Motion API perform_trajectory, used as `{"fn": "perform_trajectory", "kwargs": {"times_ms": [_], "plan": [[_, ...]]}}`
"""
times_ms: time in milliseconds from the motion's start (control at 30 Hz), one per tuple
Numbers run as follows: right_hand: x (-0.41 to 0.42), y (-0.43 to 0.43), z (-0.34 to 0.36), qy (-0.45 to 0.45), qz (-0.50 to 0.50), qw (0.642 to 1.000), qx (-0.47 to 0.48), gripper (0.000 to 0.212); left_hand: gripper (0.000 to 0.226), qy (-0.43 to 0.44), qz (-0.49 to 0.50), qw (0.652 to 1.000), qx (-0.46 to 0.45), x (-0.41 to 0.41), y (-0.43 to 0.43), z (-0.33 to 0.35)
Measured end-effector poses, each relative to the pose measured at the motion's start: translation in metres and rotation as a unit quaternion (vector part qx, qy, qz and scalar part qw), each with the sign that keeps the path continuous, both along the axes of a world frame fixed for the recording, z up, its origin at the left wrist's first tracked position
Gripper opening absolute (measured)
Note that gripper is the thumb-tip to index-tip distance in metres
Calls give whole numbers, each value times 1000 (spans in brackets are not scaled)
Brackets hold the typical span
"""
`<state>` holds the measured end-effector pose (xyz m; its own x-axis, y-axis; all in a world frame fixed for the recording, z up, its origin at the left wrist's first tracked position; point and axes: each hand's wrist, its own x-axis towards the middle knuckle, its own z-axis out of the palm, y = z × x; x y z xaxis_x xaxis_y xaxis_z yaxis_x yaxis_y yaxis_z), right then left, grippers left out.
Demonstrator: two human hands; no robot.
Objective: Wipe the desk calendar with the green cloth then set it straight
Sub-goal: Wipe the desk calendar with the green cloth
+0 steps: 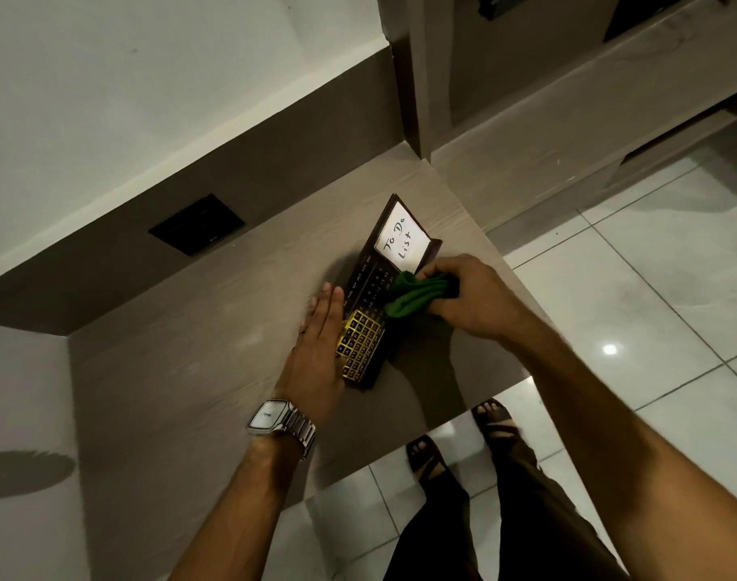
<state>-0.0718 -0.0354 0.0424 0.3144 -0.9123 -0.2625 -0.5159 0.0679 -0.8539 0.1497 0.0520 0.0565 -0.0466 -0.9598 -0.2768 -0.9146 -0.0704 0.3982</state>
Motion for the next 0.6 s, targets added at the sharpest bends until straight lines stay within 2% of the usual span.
{"fn": "perform_trajectory", "kwargs": {"times_ms": [67,167,200,267,333,400,467,500,600], "plan": [[-6,-6,2,-42,61,995,67,36,97,7,3,1000,1,0,-1,1],[-10,-13,2,-149,124,966,170,50,98,5,1,1000,0,-1,-1,1],[-5,-13,-1,-179,111,963,166,55,98,4,3,1000,0,-1,0,0],[18,-9,-9,-216,15,969,114,58,99,2,7,1000,2,-2,0,1],[45,5,-20,-200,-127,970,56,62,98,5,8,1000,2,-1,-1,1],[68,27,-33,-128,-231,964,-11,55,98,15,11,1000,-2,-1,-2,1],[86,52,-40,-61,-247,965,-56,42,102,20,8,1000,-12,0,-2,0],[94,63,-41,-60,-236,969,-49,42,104,19,5,1000,-15,0,-2,-1],[110,86,-31,-122,-159,980,7,73,99,15,0,1000,-19,1,-1,-7]]}}
